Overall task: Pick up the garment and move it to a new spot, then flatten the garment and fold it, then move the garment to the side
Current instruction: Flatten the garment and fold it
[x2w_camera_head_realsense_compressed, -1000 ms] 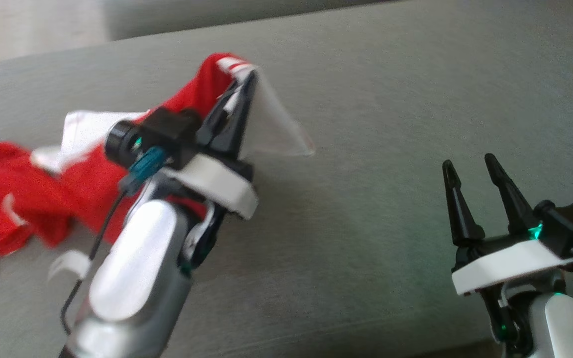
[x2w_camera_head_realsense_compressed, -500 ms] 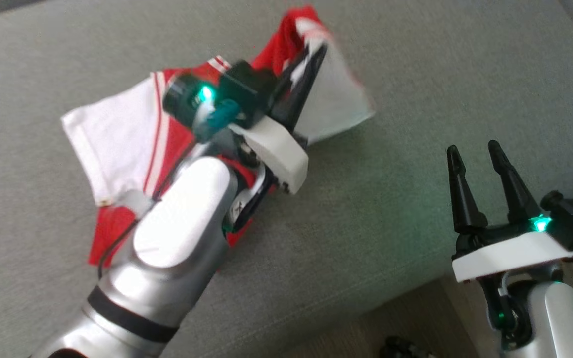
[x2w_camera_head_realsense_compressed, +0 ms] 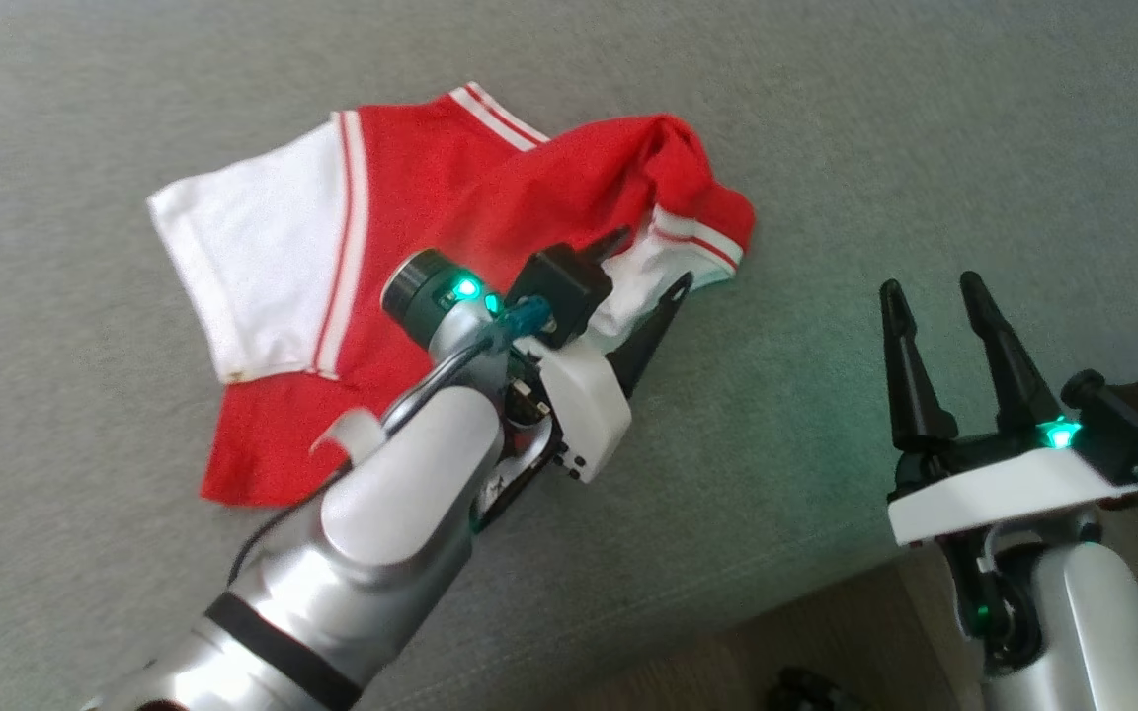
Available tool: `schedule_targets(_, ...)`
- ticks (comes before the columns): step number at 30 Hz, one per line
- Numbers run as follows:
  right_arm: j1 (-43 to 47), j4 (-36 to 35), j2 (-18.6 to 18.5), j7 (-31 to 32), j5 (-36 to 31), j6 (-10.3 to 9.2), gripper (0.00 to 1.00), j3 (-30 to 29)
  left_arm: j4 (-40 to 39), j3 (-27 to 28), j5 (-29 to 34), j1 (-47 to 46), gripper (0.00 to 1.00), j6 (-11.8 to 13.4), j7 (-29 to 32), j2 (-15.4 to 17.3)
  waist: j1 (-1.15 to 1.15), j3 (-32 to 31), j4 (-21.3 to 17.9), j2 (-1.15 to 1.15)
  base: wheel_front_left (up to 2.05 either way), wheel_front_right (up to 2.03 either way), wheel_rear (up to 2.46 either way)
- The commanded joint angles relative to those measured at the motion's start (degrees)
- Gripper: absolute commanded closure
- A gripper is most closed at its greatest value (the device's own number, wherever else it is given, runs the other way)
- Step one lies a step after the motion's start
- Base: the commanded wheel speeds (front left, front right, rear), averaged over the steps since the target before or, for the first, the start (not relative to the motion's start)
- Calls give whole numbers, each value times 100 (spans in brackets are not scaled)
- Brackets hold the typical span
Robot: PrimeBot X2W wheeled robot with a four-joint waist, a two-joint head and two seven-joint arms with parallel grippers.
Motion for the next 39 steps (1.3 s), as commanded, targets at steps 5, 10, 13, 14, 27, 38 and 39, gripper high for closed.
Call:
schedule_targets(5, -86, -161, -31, 19, -170, 24, 0, -15, -481, 162, 100, 152, 0, 280, -750, 61, -1, -458, 485, 0, 0, 0, 0)
schedule_targets(10, 59, -239, -31, 178, -311, 24, 0, -121, -1032, 678, 17, 700, 0, 838, -1131, 398, -1, -798, 929, 0, 0, 0, 0)
schedule_targets(13, 115, -280, -31, 254, -381, 24, 0, -167, -1329, 1131, -95, 1046, 0, 1146, -1177, 625, -1, -919, 1115, 0, 0, 0, 0)
schedule_targets(14, 132, -292, -31, 276, -402, 24, 0, -177, -1423, 1280, -104, 1158, 0, 1243, -1183, 711, -1, -959, 1168, 0, 0, 0, 0)
schedule_targets(27, 323, -254, -30, 416, -504, 24, 0, -306, -2471, 3180, -265, 2816, 0, 1687, -1190, 1352, -1, -1371, 1557, 0, 0, 0, 0)
schedule_targets(38, 698, -243, -30, 483, -471, 24, 0, -304, -2611, 3211, -11, 3509, 0, 1390, -1190, 1430, -1, -1756, 1510, 0, 0, 0, 0)
schedule_targets(39, 736, -251, -30, 496, -469, 24, 0, -298, -2606, 3205, -3, 3556, 0, 1382, -1190, 1423, -1, -1792, 1500, 0, 0, 0, 0)
